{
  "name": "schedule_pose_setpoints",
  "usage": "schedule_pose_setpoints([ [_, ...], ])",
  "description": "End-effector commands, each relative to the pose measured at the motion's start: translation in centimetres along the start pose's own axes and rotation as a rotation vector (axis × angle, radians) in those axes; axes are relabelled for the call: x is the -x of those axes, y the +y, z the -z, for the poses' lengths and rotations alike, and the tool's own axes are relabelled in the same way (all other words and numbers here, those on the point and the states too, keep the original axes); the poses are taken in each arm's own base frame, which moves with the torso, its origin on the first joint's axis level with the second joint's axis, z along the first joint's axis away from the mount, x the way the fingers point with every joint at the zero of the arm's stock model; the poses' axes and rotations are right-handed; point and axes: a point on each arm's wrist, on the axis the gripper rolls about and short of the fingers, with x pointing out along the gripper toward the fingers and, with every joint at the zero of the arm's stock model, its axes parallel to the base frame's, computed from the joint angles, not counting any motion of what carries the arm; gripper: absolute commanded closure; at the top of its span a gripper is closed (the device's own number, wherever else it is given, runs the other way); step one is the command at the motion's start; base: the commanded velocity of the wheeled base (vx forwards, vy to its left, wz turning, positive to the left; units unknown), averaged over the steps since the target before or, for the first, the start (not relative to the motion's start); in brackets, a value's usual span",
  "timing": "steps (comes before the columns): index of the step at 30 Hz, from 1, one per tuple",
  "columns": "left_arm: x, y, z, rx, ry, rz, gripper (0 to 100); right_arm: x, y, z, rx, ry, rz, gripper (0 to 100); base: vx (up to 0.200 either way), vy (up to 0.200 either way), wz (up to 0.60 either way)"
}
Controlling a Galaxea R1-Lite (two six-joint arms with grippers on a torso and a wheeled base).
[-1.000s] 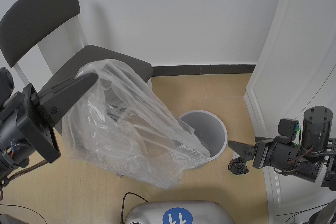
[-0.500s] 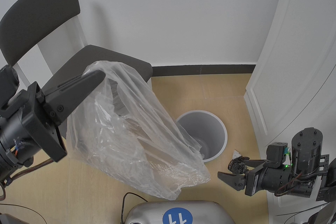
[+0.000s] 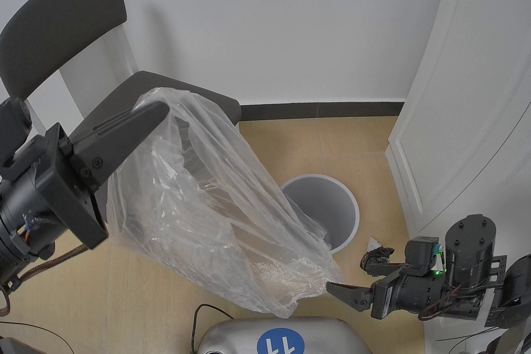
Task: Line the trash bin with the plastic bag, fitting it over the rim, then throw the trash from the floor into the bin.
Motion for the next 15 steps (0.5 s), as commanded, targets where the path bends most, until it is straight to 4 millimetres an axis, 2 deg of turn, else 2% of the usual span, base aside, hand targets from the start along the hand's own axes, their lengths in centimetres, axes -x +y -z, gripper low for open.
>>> schedule_pose_setpoints([
  [1,0.1,-0.2,-0.3,0.013,-0.012,0.013,100,-3.2,-0.5,1.7,-0.027,0.034,0.027,0,0.0,0.0,0.0],
  [7,0.4,-0.4,-0.6,0.017,-0.027,0.02,100,-3.6,-0.8,1.5,-0.043,-0.022,0.014,0,0.0,0.0,0.0],
  [15,0.4,-0.4,-0.8,0.017,-0.033,0.021,100,-4.5,-1.0,1.9,-0.049,-0.007,0.034,0,0.0,0.0,0.0],
])
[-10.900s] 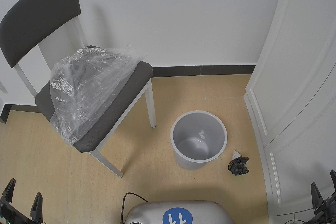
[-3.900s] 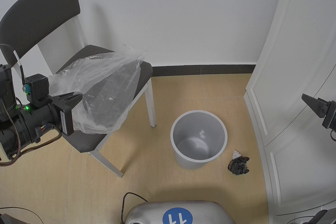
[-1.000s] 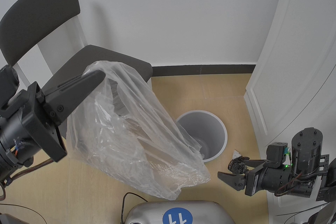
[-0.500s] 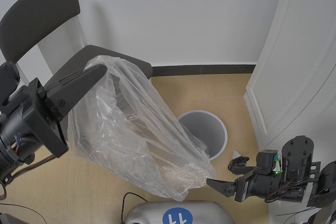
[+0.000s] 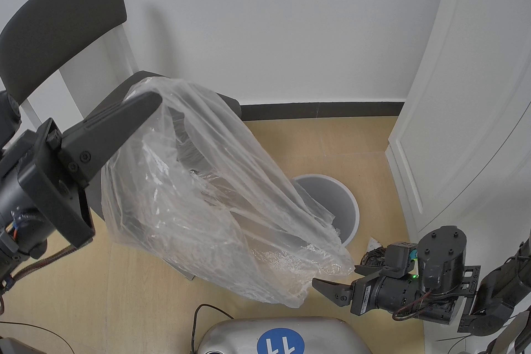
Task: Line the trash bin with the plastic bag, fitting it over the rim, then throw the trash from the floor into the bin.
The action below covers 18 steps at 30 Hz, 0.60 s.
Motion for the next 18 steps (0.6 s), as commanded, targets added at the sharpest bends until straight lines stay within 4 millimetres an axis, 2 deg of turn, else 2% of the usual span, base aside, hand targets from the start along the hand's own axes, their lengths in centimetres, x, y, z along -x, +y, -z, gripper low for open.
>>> schedule_pose_setpoints([
  [1,0.0,-0.1,-0.1,0.0,-0.004,0.002,100,-1.2,-0.3,0.3,-0.014,0.007,0.03,0,0.0,0.0,0.0],
  [7,0.1,0.0,-0.1,0.0,-0.003,0.002,100,-1.5,0.0,-0.6,-0.059,-0.095,0.009,0,0.0,0.0,0.0],
  [14,0.1,0.0,-0.1,0.0,-0.003,0.001,100,-1.8,-0.3,-0.6,-0.062,-0.108,0.013,0,0.0,0.0,0.0],
  [15,0.1,0.0,-0.1,0.0,-0.003,0.001,100,-1.8,-0.3,-0.6,-0.062,-0.108,0.013,100,0.0,0.0,0.0],
  [18,0.0,0.0,-0.1,0.0,-0.005,0.001,100,-1.7,-0.2,-0.7,-0.065,-0.114,0.009,100,0.0,0.0,0.0],
])
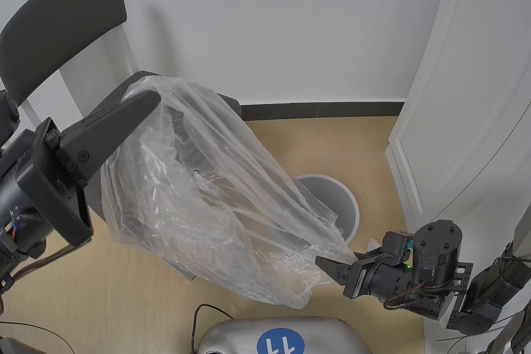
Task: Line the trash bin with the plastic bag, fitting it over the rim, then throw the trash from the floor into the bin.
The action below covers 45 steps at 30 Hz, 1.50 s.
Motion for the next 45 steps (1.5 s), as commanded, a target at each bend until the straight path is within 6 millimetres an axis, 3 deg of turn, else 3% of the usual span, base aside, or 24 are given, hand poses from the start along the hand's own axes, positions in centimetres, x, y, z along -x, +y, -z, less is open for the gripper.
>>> schedule_pose_setpoints([
  [1,0.0,0.0,0.0,0.001,-0.001,0.0,100,0.0,0.0,0.0,-0.001,0.001,0.0,100,0.0,0.0,0.0],
  [7,0.0,0.0,0.0,0.0,0.0,-0.003,100,0.2,-0.1,-0.3,-0.004,-0.013,0.002,100,0.0,0.0,0.0],
  [14,-0.2,0.2,0.4,-0.002,0.016,-0.01,100,1.5,-0.4,-2.7,-0.017,-0.113,-0.001,100,0.0,0.0,0.0],
  [18,-0.3,0.4,1.1,0.001,0.056,-0.018,100,3.0,-0.4,-4.9,-0.007,-0.206,-0.004,100,0.0,0.0,0.0],
  [30,-2.0,3.1,5.1,0.001,0.343,-0.161,100,7.0,-0.4,-10.8,-0.049,-0.227,0.137,100,0.0,0.0,0.0],
  [36,-3.0,4.5,7.2,-0.019,0.522,-0.22,100,6.9,-0.3,-11.9,-0.073,-0.278,0.167,100,0.0,0.0,0.0],
  [45,-3.6,6.2,9.4,-0.077,0.637,-0.256,100,6.8,-0.2,-12.1,-0.09,-0.284,0.166,100,0.0,0.0,0.0],
])
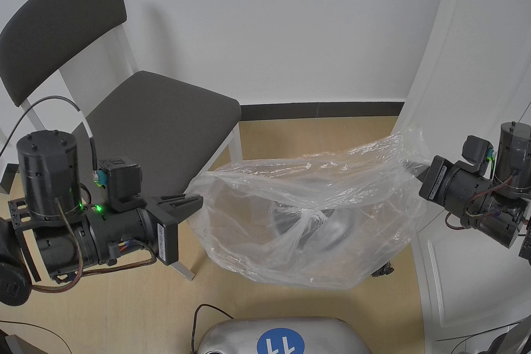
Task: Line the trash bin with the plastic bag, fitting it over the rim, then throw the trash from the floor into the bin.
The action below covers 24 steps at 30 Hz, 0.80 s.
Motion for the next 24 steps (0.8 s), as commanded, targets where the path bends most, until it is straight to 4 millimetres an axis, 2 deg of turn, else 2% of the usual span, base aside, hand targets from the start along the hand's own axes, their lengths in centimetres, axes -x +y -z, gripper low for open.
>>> schedule_pose_setpoints([
  [1,-1.5,0.5,1.2,-0.007,0.07,-0.015,100,0.1,0.1,-0.2,-0.003,-0.009,-0.005,100,0.0,0.0,0.0],
  [9,-1.6,0.5,1.1,-0.003,0.067,-0.009,100,-0.1,0.2,0.3,0.001,0.011,-0.005,100,0.0,0.0,0.0],
  [16,-2.6,-0.1,0.6,0.04,0.052,0.016,100,-0.2,0.4,1.2,0.013,0.045,-0.015,100,0.0,0.0,0.0],
  [18,-4.5,-0.3,0.4,0.1,0.064,0.023,100,-0.5,0.6,1.6,0.03,0.066,-0.019,100,0.0,0.0,0.0],
  [20,-5.4,-0.3,0.3,0.109,0.074,0.025,100,-0.7,0.6,1.7,0.043,0.076,-0.024,100,0.0,0.0,0.0],
  [21,-6.7,-0.4,0.4,0.112,0.09,0.025,100,-1.1,0.8,2.1,0.075,0.094,-0.026,100,0.0,0.0,0.0],
  [24,-7.3,-0.4,0.4,0.111,0.093,0.026,100,-1.3,0.9,2.2,0.096,0.098,-0.028,100,0.0,0.0,0.0],
])
